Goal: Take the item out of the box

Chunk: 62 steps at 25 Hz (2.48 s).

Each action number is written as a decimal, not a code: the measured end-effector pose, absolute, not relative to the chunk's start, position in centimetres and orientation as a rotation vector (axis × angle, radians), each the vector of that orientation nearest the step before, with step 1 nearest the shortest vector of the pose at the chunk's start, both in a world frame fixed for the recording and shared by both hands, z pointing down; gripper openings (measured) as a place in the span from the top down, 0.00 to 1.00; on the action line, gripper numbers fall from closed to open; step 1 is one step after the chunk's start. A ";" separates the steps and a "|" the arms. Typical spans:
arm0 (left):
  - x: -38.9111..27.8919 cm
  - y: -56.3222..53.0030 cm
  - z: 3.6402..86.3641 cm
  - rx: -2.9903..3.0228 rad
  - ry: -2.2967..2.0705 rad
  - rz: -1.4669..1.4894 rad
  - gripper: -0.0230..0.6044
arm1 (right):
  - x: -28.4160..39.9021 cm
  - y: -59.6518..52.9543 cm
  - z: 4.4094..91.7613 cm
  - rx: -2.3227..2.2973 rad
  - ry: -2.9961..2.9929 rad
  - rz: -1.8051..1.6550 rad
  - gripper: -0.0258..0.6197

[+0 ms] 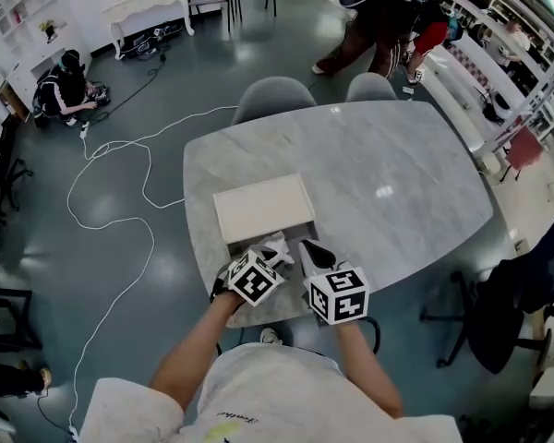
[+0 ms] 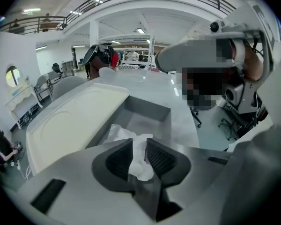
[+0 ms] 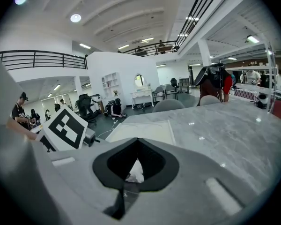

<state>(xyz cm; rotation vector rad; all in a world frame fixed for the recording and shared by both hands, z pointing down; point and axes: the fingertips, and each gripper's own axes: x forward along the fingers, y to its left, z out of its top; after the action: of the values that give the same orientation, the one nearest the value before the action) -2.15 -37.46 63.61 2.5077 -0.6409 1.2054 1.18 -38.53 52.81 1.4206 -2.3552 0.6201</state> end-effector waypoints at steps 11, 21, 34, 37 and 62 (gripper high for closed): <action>-2.1 -38.0 65.7 2.500 -0.596 1.317 0.83 | 0.9 -39.2 53.3 1.414 -2.333 0.621 0.95; -2.1 -38.1 66.3 2.483 -0.591 1.408 0.90 | 1.3 -39.4 53.4 1.427 -2.333 0.621 0.95; -1.7 -37.5 64.8 2.498 -0.633 1.379 0.94 | 2.0 -38.2 52.9 1.439 -2.355 0.617 0.95; -1.3 -37.4 63.8 2.526 -0.664 1.366 0.94 | 2.2 -37.7 52.7 1.439 -2.367 0.611 0.95; -3.2 -33.8 51.7 2.472 -1.366 0.876 0.94 | 3.3 -32.4 47.9 1.205 -2.560 0.473 0.95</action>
<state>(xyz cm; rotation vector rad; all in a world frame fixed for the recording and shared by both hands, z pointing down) -3.20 -33.79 51.72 2.4719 -1.3658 0.8761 3.26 -32.42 47.91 1.2055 -2.5597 0.4731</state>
